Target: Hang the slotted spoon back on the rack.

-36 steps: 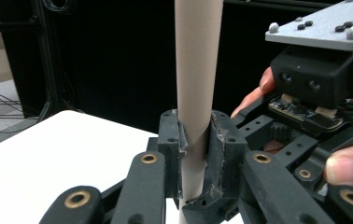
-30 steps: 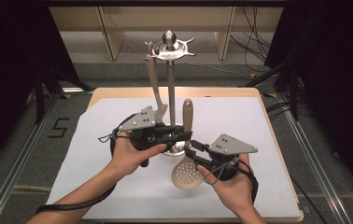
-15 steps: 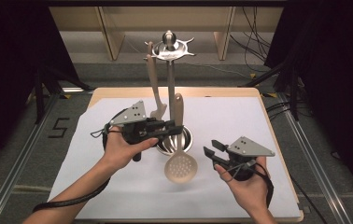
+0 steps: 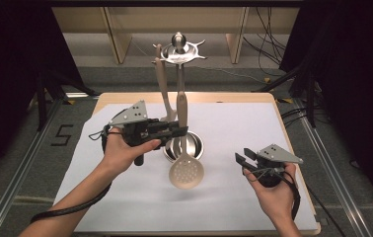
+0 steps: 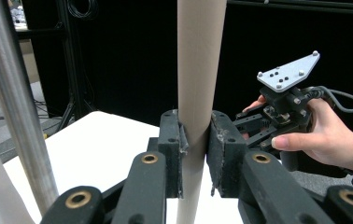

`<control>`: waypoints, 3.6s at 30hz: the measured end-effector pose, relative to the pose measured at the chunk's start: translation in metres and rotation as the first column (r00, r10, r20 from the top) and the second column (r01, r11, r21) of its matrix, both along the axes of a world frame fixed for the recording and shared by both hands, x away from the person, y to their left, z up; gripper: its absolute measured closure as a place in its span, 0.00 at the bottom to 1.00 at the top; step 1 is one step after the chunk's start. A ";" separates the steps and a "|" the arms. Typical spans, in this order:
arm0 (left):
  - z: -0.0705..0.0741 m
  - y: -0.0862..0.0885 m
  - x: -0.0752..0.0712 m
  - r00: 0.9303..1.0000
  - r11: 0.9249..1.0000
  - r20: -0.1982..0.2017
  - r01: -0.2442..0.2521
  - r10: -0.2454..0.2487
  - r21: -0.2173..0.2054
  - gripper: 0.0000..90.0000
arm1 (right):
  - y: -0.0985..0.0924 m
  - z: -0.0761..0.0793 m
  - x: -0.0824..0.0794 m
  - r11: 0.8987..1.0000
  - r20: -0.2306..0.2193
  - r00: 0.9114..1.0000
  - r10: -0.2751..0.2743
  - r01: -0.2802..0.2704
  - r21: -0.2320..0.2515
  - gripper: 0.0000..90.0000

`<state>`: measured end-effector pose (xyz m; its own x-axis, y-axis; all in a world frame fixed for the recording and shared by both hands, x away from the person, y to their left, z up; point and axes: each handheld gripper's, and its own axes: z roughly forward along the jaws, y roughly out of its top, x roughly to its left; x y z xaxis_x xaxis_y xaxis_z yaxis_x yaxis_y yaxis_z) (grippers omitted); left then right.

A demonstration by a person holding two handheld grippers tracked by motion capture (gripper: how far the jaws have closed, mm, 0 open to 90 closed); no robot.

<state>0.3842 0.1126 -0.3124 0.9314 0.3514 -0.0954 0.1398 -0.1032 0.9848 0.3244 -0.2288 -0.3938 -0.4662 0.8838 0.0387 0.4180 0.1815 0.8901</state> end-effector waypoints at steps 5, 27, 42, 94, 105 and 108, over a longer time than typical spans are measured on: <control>0.000 0.002 0.003 1.000 1.000 -0.014 -0.009 0.009 -0.007 0.84 | -0.004 -0.003 0.001 1.000 -0.020 1.000 -0.012 0.011 -0.007 0.70; 0.020 0.006 0.013 1.000 1.000 -0.001 -0.007 0.007 0.005 0.84 | -0.005 -0.010 0.003 1.000 -0.023 0.999 -0.023 0.023 -0.003 0.69; 0.030 0.003 0.021 1.000 1.000 -0.001 0.009 -0.009 0.015 0.84 | -0.005 -0.008 0.003 0.999 -0.019 1.000 -0.024 0.024 -0.021 0.69; 0.034 0.002 0.048 0.999 1.000 -0.050 -0.017 0.018 0.016 0.84 | -0.007 -0.008 0.004 0.998 0.001 1.000 -0.005 0.005 -0.057 0.69; 0.029 0.004 0.045 0.998 0.998 -0.016 -0.069 0.068 -0.014 0.81 | -0.003 -0.011 0.002 0.999 -0.022 1.000 -0.022 0.021 -0.025 0.69; 0.029 0.005 0.041 0.996 0.996 0.001 -0.088 0.088 -0.018 0.77 | -0.003 -0.011 0.001 1.000 -0.036 0.999 -0.026 0.026 -0.011 0.68</control>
